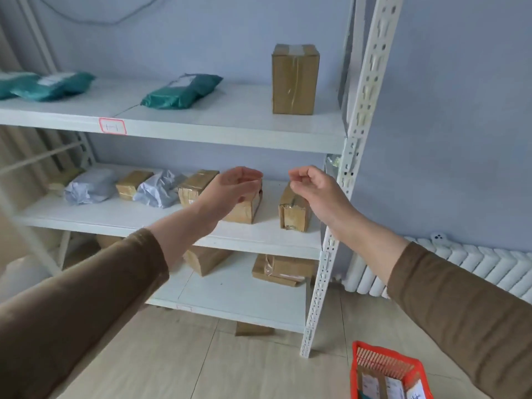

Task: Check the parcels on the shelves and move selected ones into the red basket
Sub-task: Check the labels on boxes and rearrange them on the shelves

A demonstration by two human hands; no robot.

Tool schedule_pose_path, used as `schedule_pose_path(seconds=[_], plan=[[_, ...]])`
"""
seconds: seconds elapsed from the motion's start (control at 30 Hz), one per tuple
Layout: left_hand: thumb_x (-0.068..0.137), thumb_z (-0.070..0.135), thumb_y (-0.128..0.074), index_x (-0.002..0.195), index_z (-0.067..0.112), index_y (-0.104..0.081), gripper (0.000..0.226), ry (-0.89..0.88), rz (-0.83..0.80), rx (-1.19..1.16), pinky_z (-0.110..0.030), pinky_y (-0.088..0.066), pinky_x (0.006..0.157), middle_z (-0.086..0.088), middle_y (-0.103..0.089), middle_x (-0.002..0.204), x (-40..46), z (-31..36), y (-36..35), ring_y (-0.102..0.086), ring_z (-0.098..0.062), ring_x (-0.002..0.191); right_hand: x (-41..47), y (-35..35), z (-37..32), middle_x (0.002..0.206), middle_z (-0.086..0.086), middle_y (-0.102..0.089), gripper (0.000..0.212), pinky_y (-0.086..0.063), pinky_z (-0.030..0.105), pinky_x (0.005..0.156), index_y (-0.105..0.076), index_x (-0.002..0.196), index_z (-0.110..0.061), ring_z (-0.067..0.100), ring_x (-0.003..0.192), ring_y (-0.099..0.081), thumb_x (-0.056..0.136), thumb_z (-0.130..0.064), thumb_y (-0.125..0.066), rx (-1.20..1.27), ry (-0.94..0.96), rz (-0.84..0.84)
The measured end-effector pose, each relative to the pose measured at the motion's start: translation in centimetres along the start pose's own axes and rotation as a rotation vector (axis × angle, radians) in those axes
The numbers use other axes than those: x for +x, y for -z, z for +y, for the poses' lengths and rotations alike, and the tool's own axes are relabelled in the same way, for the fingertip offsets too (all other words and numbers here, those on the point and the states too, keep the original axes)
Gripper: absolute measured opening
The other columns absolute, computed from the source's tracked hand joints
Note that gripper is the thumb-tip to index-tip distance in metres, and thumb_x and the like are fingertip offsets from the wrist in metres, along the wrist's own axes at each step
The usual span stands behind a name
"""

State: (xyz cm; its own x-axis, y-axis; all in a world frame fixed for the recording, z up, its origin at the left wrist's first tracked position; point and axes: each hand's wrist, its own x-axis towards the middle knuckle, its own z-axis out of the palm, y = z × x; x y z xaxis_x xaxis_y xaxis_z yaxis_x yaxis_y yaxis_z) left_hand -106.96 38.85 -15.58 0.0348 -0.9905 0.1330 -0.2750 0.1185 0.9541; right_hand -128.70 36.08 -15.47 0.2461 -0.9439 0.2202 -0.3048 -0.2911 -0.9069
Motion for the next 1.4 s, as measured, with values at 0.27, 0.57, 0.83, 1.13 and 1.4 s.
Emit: schedule_pose_path(seconds=[0.27,0.57,0.83,1.13,1.4], plan=[[0.103,0.023,-0.064,0.13,0.023,-0.069,0.027,-0.173,-0.091,0.024,-0.039,-0.047,0.114,0.006,-0.071,0.129,7.1,4.3,7.5,-0.064,-0.014,0.125,7.0,-2.4,-7.1,0.142,-0.007,-0.057,0.044,-0.047,0.032,0.107,-0.051,0.145,-0.027,0.006,0.121,-0.059,0.102,-0.032,-0.062,-0.01,0.11,0.132],[0.102,0.036,-0.065,0.153,0.027,-0.048,0.054,-0.198,-0.182,-0.09,-0.038,-0.034,0.123,0.006,-0.052,0.152,21.8,10.4,9.4,-0.043,-0.014,0.147,20.0,1.9,-11.6,0.164,-0.01,-0.038,0.064,-0.029,0.029,0.113,-0.038,0.158,-0.033,0.01,0.15,-0.035,0.1,-0.055,-0.056,-0.086,0.175,0.25],[0.089,0.061,-0.071,0.163,0.026,-0.034,0.09,-0.026,-0.15,-0.134,-0.045,-0.026,0.128,0.005,-0.033,0.168,33.6,13.2,8.3,-0.029,-0.025,0.157,31.7,4.9,-12.0,0.172,-0.008,-0.02,0.074,-0.027,0.041,0.118,-0.021,0.164,-0.033,0.02,0.156,-0.026,0.101,-0.06,-0.049,-0.056,0.024,0.424],[0.092,0.063,-0.068,0.166,0.018,-0.023,0.097,0.1,-0.248,-0.224,-0.044,-0.024,0.129,-0.004,-0.018,0.175,42.3,12.9,6.2,-0.02,-0.03,0.16,39.4,6.0,-9.1,0.164,0.003,-0.037,0.107,-0.034,0.049,0.121,-0.023,0.162,-0.023,0.028,0.147,-0.04,0.079,-0.069,-0.072,0.145,-0.222,0.535],[0.094,0.045,-0.07,0.137,0.016,-0.057,0.053,0.123,-0.354,-0.342,-0.031,-0.049,0.085,-0.003,-0.057,0.108,42.3,11.3,5.6,-0.053,-0.017,0.086,39.4,4.9,-7.3,0.146,0.003,-0.062,0.084,-0.037,0.048,0.12,-0.058,0.145,-0.027,0.025,0.136,-0.055,0.073,-0.068,-0.071,0.306,-0.268,0.563]])
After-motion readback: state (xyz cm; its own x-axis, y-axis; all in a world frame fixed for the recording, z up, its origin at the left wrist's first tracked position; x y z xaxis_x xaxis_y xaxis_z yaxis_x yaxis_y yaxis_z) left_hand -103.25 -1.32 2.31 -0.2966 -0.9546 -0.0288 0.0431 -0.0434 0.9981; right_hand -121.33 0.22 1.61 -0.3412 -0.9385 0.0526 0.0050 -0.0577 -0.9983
